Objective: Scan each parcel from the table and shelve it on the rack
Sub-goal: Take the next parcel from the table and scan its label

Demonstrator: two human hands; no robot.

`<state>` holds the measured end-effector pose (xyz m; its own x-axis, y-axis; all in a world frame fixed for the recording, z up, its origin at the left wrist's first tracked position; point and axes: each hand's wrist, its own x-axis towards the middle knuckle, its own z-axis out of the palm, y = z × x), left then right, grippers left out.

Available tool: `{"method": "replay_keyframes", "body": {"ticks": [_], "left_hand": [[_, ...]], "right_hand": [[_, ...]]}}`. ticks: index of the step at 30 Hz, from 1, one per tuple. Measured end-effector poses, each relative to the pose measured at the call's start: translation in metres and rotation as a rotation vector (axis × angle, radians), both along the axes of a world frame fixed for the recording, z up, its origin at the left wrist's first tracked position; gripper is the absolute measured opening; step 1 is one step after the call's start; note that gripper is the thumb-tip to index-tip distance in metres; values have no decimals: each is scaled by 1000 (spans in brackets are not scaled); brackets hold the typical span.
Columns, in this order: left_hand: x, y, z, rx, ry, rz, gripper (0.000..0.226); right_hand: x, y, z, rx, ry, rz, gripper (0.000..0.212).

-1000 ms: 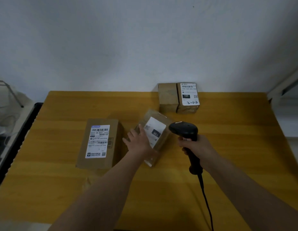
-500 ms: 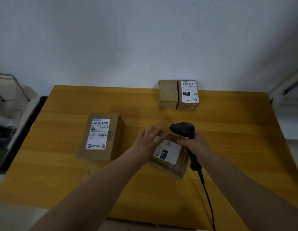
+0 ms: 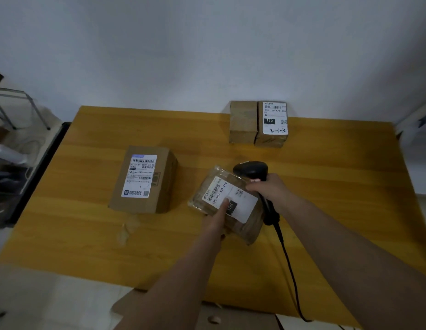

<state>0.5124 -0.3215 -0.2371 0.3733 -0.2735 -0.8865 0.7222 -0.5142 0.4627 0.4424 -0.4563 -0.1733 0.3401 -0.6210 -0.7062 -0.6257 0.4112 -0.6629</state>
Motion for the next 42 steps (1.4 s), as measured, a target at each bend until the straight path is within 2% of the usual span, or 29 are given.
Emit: {"method": "replay_keyframes", "body": {"ticks": [2, 3, 6, 8, 11, 14, 16, 18, 20, 23, 28, 35, 39, 42], "left_hand": [[1, -3, -16, 110, -127, -26, 129], [2, -4, -21, 145, -189, -54, 134], [4, -6, -36, 150, -282, -106, 123], [7, -10, -47, 44, -245, -61, 125], [25, -14, -92, -16, -191, -51, 104], [30, -19, -25, -84, -180, -155, 96], [29, -18, 26, -152, -151, -245, 75], [35, -14, 43, -220, -117, -344, 64], [42, -12, 53, -271, -130, -390, 71], [49, -13, 58, -297, -145, -352, 91], [58, -19, 76, -317, -112, -380, 84], [67, -44, 112, -466, -172, -326, 71], [63, -56, 128, -511, -212, -372, 81], [58, -60, 134, -537, -217, -391, 79]], "right_hand": [[-6, -3, -2, 22, -19, -4, 19], [-10, -3, -3, 28, -26, 5, 19], [-22, -2, -8, 42, -19, 53, 22], [-30, -3, -10, 44, -20, 56, 24], [-43, -7, -8, 66, -29, 45, 24], [-54, -8, -3, 58, -45, 34, 21], [-58, -9, 1, 33, -72, 15, 19], [-60, -11, 10, 10, -100, 16, 18], [-60, -12, 20, -13, -135, 21, 17], [-56, -10, 36, -57, -187, 4, 15], [-57, -7, 63, -130, -251, -20, 9], [-58, 11, 107, -415, -371, 38, 16], [-63, 19, 120, -443, -379, 59, 17], [-72, 19, 121, -431, -385, 41, 14]]}}
